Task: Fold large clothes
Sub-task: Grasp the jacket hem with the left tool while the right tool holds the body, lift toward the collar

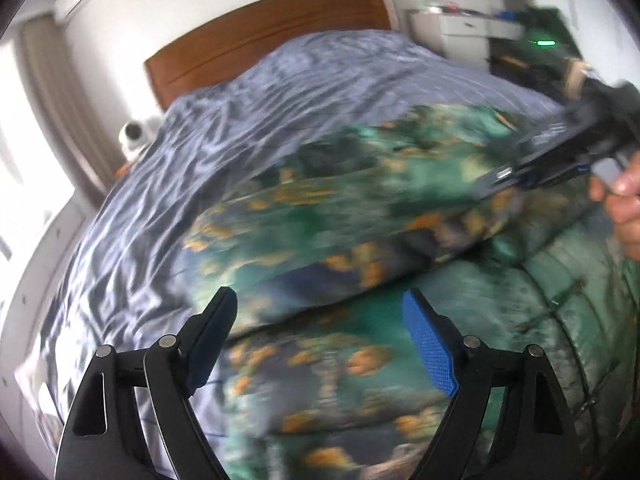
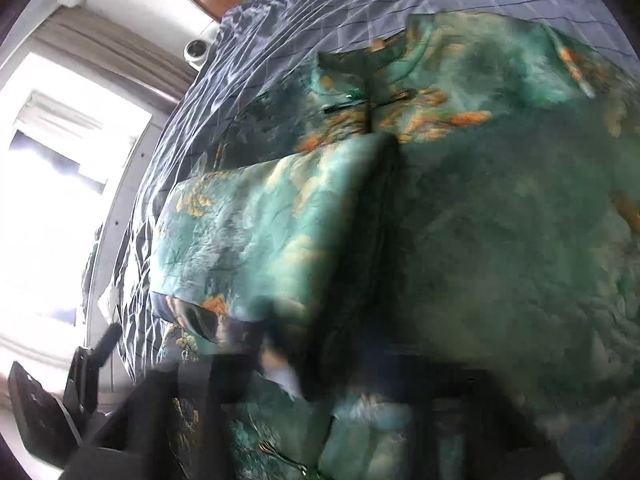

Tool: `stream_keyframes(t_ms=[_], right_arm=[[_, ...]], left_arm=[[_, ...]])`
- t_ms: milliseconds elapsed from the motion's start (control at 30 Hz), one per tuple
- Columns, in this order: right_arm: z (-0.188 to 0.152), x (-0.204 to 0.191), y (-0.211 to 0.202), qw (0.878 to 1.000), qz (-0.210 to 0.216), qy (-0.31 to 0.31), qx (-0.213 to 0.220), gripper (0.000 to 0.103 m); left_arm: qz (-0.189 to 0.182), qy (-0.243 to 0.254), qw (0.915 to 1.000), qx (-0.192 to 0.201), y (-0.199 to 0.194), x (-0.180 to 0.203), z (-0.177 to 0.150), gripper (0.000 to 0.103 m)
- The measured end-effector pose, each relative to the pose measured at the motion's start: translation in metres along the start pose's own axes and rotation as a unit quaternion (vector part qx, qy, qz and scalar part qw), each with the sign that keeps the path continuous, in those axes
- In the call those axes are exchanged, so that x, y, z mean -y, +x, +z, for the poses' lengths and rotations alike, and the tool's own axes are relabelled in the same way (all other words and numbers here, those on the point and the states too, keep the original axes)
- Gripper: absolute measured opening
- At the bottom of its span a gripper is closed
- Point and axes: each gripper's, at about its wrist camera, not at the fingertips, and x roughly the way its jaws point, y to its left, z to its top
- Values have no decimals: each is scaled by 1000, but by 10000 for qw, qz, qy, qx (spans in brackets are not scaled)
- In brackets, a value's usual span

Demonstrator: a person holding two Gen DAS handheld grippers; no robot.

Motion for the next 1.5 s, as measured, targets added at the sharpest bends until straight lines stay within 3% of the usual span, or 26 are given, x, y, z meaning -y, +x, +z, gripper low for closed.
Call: stream_keyframes(t_ms=[167, 300, 367, 467, 533, 600, 633, 700, 800, 933, 1133, 1233, 1367, 1500], right_arm=[[16, -23, -42, 9934, -346, -692, 842, 18], [25, -15, -23, 9863, -1068, -1012, 750, 18], [28, -7, -1, 9831, -1357, -1134, 483, 29], [27, -8, 15, 9740, -1641, -1533, 296, 35], [26, -20, 2, 9666, -1801, -1762, 469, 46], [27, -36, -21, 9569, -1921, -1929, 1009, 50], [28, -47, -33, 9487, -1941, -2105, 1339, 50], [29, -63, -38, 9435, -1750, -2371, 1513, 50], [26, -72, -18, 9503, -1384, -2549, 1129, 50], [11, -53, 37, 9518, -1622, -2585, 301, 50], [9, -44, 43, 9520, -1577, -2611, 261, 50], [19, -50, 40, 9539, -1578, -2552, 111, 50], [41, -67, 10, 9583, -1363, -2451, 557, 50], [69, -72, 18, 9589, -1409, -2367, 674, 50]], left_arm=[[51, -709, 9974, -139, 14, -44, 0, 86], [-113, -1068, 9934, -405, 39, -57, 3, 86], [-238, -1183, 9908, -609, 53, -62, 9, 86], [-395, -1268, 9889, -670, 61, -71, 18, 86], [-445, -1297, 9887, -603, 68, -74, 29, 86], [-578, -1307, 9878, -623, 78, -74, 39, 86], [-647, -1316, 9868, -683, 84, -74, 42, 86], [-747, -1416, 9828, -919, 104, -70, 44, 86], [-600, -1443, 9805, -1190, 128, -64, 33, 86], [-484, -1184, 9848, -1179, 139, -54, 16, 88], [-381, -1018, 9865, -1229, 134, -50, 18, 91], [-541, -1033, 9871, -1098, 115, -57, 33, 90], [-615, -1134, 9876, -894, 116, -65, 66, 90], [-427, -1466, 9829, -1029, 153, -79, 85, 90]])
